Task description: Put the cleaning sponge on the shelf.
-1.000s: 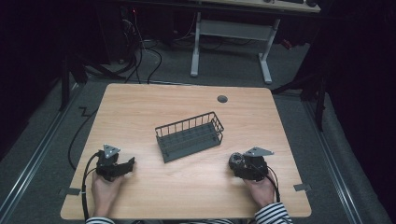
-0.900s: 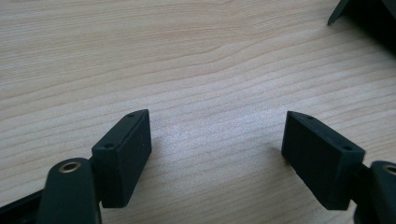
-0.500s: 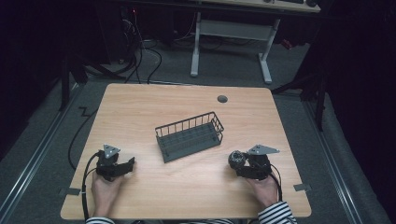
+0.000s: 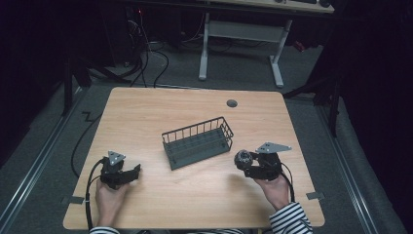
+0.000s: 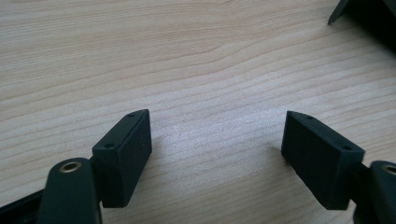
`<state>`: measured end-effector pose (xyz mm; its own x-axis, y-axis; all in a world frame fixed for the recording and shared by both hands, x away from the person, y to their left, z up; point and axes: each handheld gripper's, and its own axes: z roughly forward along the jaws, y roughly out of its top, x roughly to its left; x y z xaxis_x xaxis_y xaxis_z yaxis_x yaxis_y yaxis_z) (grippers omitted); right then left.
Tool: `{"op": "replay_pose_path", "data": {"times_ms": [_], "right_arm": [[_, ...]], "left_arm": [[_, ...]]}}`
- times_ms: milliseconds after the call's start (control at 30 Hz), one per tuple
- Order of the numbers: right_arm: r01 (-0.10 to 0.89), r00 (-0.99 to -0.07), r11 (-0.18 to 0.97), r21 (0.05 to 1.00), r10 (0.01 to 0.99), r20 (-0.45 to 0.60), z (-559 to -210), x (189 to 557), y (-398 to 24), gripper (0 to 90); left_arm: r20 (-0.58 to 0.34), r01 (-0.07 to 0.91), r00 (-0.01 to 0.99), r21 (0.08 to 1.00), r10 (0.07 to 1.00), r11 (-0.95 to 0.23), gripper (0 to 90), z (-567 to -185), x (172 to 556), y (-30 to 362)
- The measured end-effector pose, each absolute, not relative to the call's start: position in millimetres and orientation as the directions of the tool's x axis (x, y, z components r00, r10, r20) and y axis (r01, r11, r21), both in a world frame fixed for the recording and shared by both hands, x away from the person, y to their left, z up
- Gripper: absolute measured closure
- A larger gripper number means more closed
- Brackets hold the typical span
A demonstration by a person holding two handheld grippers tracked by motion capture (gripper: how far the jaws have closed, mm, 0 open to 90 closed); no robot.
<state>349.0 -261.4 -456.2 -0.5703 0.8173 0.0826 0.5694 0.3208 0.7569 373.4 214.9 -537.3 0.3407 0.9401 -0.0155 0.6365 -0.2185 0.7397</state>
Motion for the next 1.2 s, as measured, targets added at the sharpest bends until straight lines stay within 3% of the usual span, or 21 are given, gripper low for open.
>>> {"op": "replay_pose_path", "data": {"times_ms": [633,1200], "right_arm": [[0.498,-0.656,0.382,0.778,0.753,0.051,-409.9,377.6,-226.6,36.3],[0.509,-0.668,0.420,0.751,0.743,0.037,-401.5,430.6,-186.5,36.1]], "left_arm": [[-0.016,0.636,0.345,0.739,0.939,-0.221,24.2,-537.3,373.7,214.6],[-0.016,0.636,0.345,0.739,0.939,-0.221,24.2,-537.3,373.7,214.6]]}}
